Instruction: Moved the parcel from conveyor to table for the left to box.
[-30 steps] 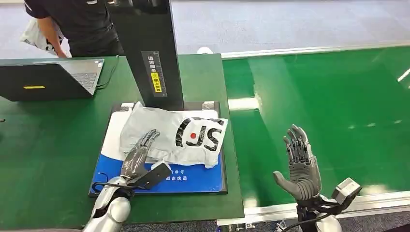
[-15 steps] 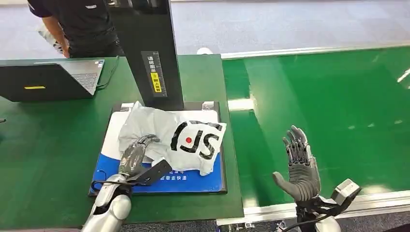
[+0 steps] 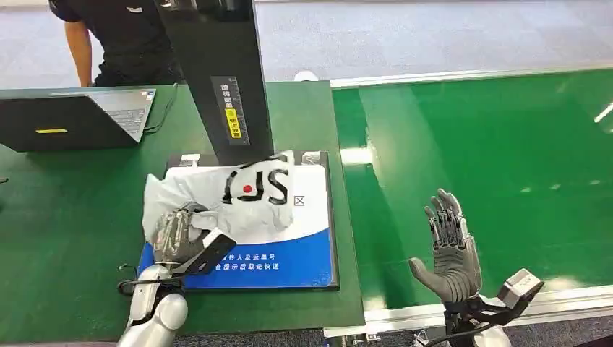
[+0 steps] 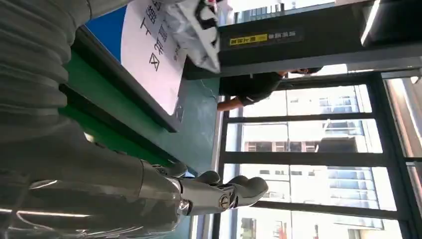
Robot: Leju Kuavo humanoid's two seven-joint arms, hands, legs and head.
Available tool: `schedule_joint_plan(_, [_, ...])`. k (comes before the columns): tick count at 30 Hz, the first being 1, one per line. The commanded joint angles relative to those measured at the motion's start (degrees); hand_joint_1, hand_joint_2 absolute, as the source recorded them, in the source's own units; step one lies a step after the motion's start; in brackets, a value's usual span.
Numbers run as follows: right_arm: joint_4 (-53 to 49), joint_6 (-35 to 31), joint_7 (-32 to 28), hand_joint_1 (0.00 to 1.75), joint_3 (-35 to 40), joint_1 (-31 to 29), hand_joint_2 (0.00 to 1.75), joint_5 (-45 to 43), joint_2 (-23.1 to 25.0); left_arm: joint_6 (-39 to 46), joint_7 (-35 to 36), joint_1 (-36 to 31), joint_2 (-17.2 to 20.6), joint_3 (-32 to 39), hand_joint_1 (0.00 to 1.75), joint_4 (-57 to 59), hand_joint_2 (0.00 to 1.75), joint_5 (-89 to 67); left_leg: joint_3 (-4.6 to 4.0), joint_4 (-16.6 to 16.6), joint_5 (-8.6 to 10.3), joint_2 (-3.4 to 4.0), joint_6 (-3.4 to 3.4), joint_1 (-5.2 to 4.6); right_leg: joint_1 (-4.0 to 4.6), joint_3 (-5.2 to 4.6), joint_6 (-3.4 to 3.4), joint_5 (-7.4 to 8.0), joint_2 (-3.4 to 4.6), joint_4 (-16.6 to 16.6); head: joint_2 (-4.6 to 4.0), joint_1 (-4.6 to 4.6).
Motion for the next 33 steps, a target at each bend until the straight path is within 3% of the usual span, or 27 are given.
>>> schedule_joint_plan(1, [-0.5,-0.4,0.4,0.0,-1.8,0.9,1.75,-1.0,1.7,13.0,-1.8,0.1,-1.7,17.3,1.75,-8.2,1.75,-7.9,0.02,0.0,-0.03,0.02,-0.01,0.03,0.04,-0.01,-0.09,0.0,0.01,0.0,0.0,0.0])
schedule_joint_plan(2, [-0.8,-0.5,0.2,0.0,-1.8,1.2,1.75,-1.1,1.6,13.0,-5.7,-0.7,-4.3,24.7,1.75,-11.1,1.75,-10.0,0.01,0.0,-0.03,0.03,-0.01,0.04,0.05,-0.01,-0.07,0.0,0.02,0.0,0.0,0.0])
schedule_joint_plan(4, [-1.0,-0.4,0.1,0.0,-1.9,1.6,1.75,-1.2,1.6,13.0,-7.4,-1.8,-4.4,29.3,1.75,-11.8,1.75,-9.9,-0.07,0.1,-0.04,-0.02,-0.01,0.06,0.07,-0.08,-0.09,-0.01,-0.03,0.1,0.0,0.0])
schedule_joint_plan(5, [-1.1,-0.4,-0.1,0.0,-2.0,1.8,1.75,-1.3,1.6,13.0,-7.2,-3.2,-5.4,34.9,1.75,-12.6,1.75,-10.3,0.02,0.0,-0.06,-0.03,0.0,0.03,0.04,-0.01,-0.12,-0.03,-0.05,0.1,0.0,0.0])
schedule_joint_plan(7, [-1.1,-0.3,-0.1,0.0,-2.1,1.8,1.75,-1.4,1.6,13.0,-7.7,-3.6,-4.8,36.5,1.75,-11.8,1.75,-9.0,-0.02,0.0,-0.02,-0.01,-0.02,0.04,0.05,-0.06,-0.11,0.0,-0.03,0.1,0.0,0.0])
schedule_joint_plan(8, [-1.1,-0.5,-0.2,0.0,-2.2,2.0,1.75,-1.4,1.7,13.0,-6.2,-5.1,-4.8,42.8,1.75,-12.0,1.75,-9.3,0.07,0.0,-0.02,-0.02,-0.02,0.0,0.01,-0.02,-0.14,-0.01,-0.04,0.1,0.0,0.0])
schedule_joint_plan(10, [-1.3,-0.5,-0.3,0.0,-2.4,2.2,1.75,-1.4,1.6,13.0,-7.2,-5.6,-3.7,45.4,1.75,-10.8,1.75,-7.9,0.05,0.0,-0.03,0.08,-0.03,0.03,0.05,-0.04,-0.13,0.0,0.06,0.0,0.0,0.0])
schedule_joint_plan(12, [-1.9,-0.7,-0.7,0.0,-2.8,3.1,1.75,-1.6,1.8,13.0,-7.3,-7.5,-3.6,52.5,1.75,-9.7,1.75,-9.0,0.12,-0.1,-0.02,0.1,-0.04,0.01,0.03,0.0,-0.16,-0.01,0.08,0.0,0.0,-0.02])
schedule_joint_plan(17, [-2.9,-0.3,-1.0,0.0,-3.5,4.3,1.75,-1.9,2.3,13.0,-4.5,-9.4,-0.7,58.8,1.75,-4.1,1.75,-10.9,0.21,-0.1,-0.02,0.03,-0.03,-0.02,0.0,0.08,-0.2,-0.08,-0.02,0.0,0.0,0.0])
schedule_joint_plan(22, [-2.3,-0.4,-1.0,0.0,-3.7,3.7,1.75,-1.6,2.2,13.0,-2.9,-10.2,0.4,59.0,1.75,0.1,1.75,-12.8,0.13,-0.1,0.01,-0.02,-0.05,-0.03,-0.02,0.04,-0.2,-0.11,-0.07,0.0,0.0,0.02])
schedule_joint_plan(23, [-2.1,-0.4,-1.0,0.0,-3.8,3.3,1.75,-1.6,2.1,13.0,-2.3,-10.3,0.7,57.8,0.05,1.9,1.75,-11.9,0.19,-0.2,0.01,-0.04,-0.05,-0.04,-0.03,0.09,-0.22,-0.11,-0.1,0.0,0.0,0.0])
schedule_joint_plan(25, [-3.1,0.9,-0.4,0.0,-5.7,2.9,1.75,-0.3,3.8,13.0,-3.1,-9.9,1.5,56.5,0.0,3.3,1.75,-10.2,0.15,-0.2,0.03,-0.07,-0.06,-0.06,-0.04,0.05,-0.22,-0.1,-0.12,0.0,0.0,0.0])
schedule_joint_plan(27, [-1.8,1.0,-0.4,0.0,-5.0,2.0,1.75,-0.3,2.9,13.0,-2.2,-10.4,0.0,55.6,0.0,2.4,1.75,-11.5,0.07,-0.1,0.04,-0.1,-0.06,-0.05,-0.04,0.0,-0.2,-0.1,-0.14,0.1,0.0,0.0])
schedule_joint_plan(33, [-1.4,0.2,-0.2,0.0,-3.9,1.5,1.75,-0.4,2.3,13.0,0.9,-10.2,0.2,51.6,0.0,4.0,1.75,-11.7,0.21,-0.2,0.08,-0.18,-0.04,-0.09,-0.06,0.1,-0.28,-0.07,-0.23,0.0,0.0,-0.02])
